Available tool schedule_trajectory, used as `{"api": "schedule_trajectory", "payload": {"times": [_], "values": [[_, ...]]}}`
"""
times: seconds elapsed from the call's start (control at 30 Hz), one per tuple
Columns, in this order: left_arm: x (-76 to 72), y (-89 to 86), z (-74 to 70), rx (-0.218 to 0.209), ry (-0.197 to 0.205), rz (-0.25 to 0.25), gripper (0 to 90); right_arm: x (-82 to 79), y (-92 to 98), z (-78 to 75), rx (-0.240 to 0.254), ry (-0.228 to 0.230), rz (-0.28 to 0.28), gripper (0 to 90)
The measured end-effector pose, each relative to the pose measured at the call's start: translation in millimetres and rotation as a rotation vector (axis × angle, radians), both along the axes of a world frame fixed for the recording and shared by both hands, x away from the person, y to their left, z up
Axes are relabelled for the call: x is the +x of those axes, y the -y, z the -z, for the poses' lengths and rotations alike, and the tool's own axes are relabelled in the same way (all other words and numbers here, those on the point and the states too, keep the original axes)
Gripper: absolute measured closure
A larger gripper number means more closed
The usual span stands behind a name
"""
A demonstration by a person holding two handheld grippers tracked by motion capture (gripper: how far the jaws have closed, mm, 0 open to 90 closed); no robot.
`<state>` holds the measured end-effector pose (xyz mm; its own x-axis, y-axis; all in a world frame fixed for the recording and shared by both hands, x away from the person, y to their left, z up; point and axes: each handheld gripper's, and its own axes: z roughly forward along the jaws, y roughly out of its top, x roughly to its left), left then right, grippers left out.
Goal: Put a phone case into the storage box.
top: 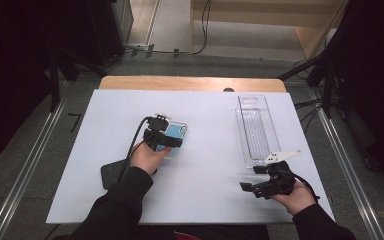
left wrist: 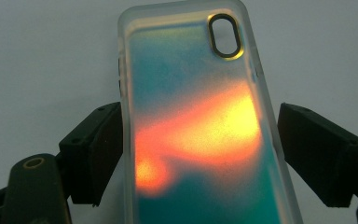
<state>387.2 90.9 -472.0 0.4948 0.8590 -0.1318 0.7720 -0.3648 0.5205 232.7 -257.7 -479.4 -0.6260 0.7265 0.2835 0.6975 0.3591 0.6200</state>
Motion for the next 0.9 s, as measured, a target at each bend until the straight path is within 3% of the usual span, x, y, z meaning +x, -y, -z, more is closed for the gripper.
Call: {"api": "schedule_trajectory", "payload": {"times": [0.17,0.5,0.9], "values": [[-1.2,-2.1,-8.1,-0.021,0.005,0.017,16.5,0.1,0.3,0.1,0.001,0.002,-0.001,12.1],[-5.6,-15.2,-29.7,-0.135,0.000,0.042,16.5,-0.1,0.5,-0.7,0.005,0.007,0.004,12.1],[-28.4,-19.8,-46.7,-0.206,-0.013,0.119,16.5,-0.6,-2.1,-4.6,0.032,0.007,0.019,12.1]]}}
